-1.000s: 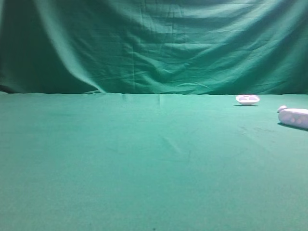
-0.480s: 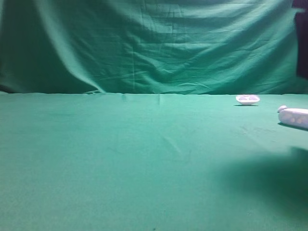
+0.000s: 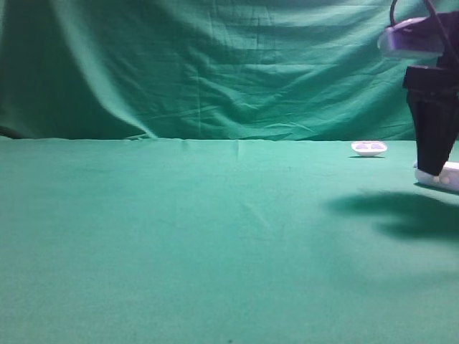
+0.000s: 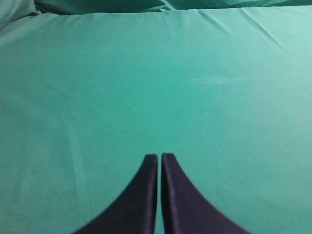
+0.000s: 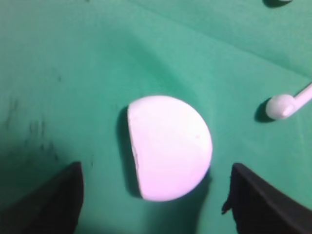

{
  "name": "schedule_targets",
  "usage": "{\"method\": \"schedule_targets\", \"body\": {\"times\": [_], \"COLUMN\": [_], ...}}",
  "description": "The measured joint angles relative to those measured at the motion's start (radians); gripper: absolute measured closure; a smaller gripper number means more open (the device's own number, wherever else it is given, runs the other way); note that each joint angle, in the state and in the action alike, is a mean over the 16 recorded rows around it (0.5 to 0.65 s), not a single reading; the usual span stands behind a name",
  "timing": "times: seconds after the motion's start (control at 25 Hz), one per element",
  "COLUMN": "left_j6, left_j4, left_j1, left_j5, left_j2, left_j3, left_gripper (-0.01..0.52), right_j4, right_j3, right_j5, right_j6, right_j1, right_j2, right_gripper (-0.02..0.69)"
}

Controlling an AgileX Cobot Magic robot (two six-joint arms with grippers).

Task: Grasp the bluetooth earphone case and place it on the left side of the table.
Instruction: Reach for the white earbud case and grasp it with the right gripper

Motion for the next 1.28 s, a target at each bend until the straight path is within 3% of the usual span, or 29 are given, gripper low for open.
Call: {"method": "schedule_targets", "body": {"times": [0.2,0.76,1.0,1.28], "left_j6": [0.0,0.0,0.0,0.0], "left_j4": [0.0,0.0,0.0,0.0], "left_j1": [0.0,0.0,0.0,0.0], "left_j5": [0.0,0.0,0.0,0.0], "left_j2": [0.0,0.0,0.0,0.0], "left_j3": [0.0,0.0,0.0,0.0], "left_gripper": [0.514,0.514,0.514,0.514], "right_j4": [-0.001,-0.011,-0.006,0.011], "right_j3": [-0.014,-0.061,-0.192,-0.48], "right_j5": [-0.021,-0.005,0.08,0.182], "right_j6": [0.0,-0.002,-0.002,-0.001], "right_j1": [0.0,0.009,0.076,0.256], "right_j2": [0.039,0.053,0.043,0.095], "right_gripper": [0.142,0.33,0.339,0.339]}}
